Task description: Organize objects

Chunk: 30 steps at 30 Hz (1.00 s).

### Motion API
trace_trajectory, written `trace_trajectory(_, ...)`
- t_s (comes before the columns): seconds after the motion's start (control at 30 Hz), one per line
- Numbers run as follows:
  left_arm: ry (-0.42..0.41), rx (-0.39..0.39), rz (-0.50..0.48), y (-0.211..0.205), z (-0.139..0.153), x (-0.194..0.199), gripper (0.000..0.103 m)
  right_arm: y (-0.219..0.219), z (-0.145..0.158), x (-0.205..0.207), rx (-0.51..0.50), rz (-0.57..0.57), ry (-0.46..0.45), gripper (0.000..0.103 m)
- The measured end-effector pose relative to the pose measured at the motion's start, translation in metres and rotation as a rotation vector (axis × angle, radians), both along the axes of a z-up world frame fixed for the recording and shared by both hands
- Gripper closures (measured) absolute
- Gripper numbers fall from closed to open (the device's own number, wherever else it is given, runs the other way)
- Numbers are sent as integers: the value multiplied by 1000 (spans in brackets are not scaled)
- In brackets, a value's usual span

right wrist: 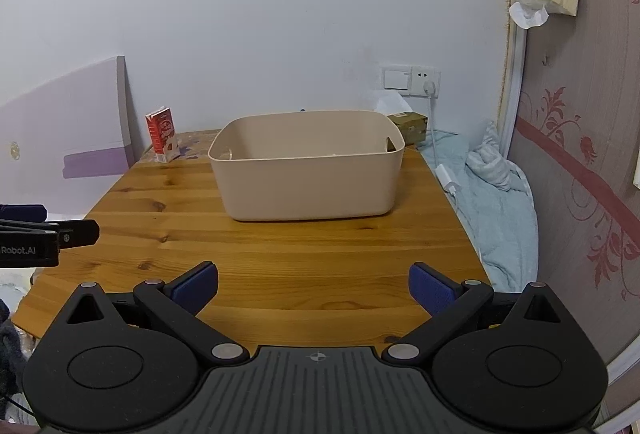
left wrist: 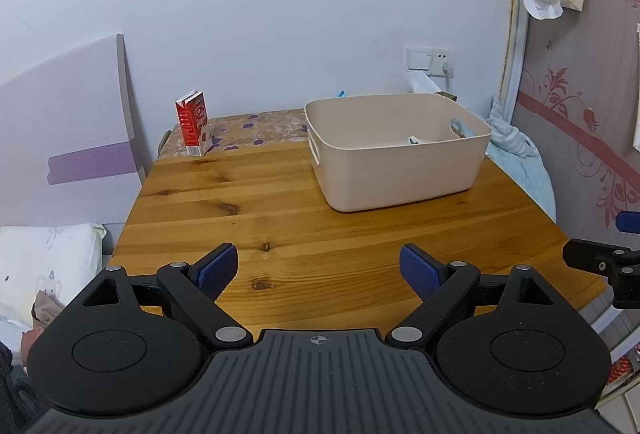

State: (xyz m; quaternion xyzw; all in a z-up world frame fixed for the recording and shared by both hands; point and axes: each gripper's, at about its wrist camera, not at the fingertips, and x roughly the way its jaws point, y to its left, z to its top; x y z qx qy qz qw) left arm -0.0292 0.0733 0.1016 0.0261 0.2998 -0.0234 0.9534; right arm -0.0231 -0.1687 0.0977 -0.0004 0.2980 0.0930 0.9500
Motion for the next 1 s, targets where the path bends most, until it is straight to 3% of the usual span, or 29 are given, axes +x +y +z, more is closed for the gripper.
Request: trace_trajectory(1.0,34,-16,18,5,-7,16,10,5,-8,18,-42,-13,51,0)
